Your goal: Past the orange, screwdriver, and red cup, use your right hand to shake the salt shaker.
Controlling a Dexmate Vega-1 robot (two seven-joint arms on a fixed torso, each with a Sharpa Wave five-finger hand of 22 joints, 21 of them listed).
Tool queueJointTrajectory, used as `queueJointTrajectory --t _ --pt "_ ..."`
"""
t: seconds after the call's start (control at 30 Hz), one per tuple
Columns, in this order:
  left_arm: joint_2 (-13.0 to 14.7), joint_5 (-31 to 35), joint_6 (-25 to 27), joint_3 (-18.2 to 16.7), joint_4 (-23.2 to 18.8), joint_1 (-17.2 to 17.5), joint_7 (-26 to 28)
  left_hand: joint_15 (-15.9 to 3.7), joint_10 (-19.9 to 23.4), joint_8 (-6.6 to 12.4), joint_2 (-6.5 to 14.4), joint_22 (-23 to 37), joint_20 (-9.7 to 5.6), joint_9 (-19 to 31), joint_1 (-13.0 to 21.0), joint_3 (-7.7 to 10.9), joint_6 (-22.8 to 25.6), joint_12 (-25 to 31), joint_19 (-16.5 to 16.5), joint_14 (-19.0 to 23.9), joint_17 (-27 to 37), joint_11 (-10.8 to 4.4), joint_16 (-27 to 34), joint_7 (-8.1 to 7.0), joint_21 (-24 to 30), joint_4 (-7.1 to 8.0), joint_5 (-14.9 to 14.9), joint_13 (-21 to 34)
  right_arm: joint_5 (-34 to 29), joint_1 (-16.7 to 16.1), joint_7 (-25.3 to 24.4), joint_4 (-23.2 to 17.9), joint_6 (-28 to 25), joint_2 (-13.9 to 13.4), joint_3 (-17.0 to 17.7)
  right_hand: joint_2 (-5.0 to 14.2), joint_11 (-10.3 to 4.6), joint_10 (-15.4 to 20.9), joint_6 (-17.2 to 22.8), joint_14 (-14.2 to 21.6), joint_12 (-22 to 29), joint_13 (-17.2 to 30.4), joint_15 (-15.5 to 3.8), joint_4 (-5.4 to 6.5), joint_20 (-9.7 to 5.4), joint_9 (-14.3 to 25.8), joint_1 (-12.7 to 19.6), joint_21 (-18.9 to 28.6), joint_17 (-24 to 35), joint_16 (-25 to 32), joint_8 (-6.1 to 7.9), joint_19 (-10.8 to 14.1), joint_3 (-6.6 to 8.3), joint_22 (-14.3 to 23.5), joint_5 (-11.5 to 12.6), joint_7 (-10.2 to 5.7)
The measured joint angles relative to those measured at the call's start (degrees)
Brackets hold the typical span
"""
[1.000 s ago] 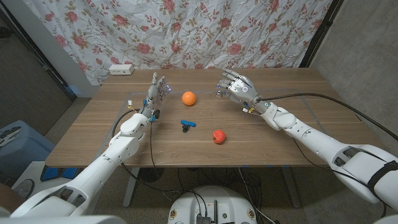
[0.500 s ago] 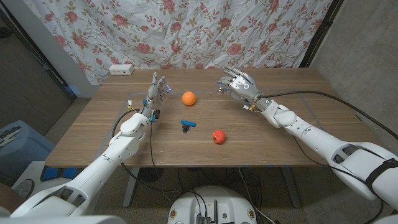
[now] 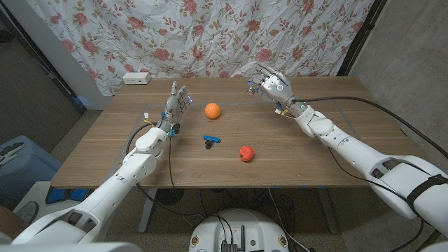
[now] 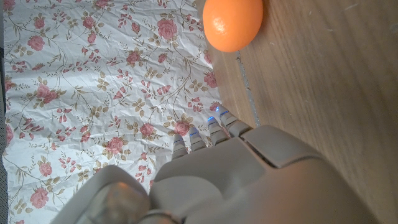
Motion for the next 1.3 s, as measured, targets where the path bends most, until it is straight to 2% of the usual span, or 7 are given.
queueJointTrajectory --t 0.6,1.3 --pt "0.01 0.00 0.00 0.00 -0.02 0.01 0.01 0.00 0.00 0.00 0.00 0.00 0.00 0.00 0.00 0.00 0.00 0.00 0.00 0.00 0.00 0.00 0.00 0.00 0.00 0.00 0.00 0.00 0.03 0.31 0.00 -0.09 -2.46 1.63 3.68 0.07 -0.01 0.01 0.00 0.00 0.00 -0.04 0.00 0.00 0.00 0.00 -0.07 0.00 0.00 -0.01 0.00 0.00 0.00 -0.01 -0.05 0.00" --pt "0.00 0.00 0.00 0.00 -0.04 0.02 0.02 0.00 0.00 0.00 0.00 0.00 0.00 0.00 0.00 0.00 0.00 0.00 0.00 0.00 0.00 0.00 0.00 0.00 0.00 0.00 0.00 0.00 0.05 -1.09 0.00 -0.46 -1.34 1.16 2.13 0.07 -0.02 -0.39 0.00 -0.22 0.00 0.02 -0.21 0.16 0.00 0.00 -0.07 0.00 -0.15 -0.01 0.00 0.00 -0.16 -0.01 0.23 0.00"
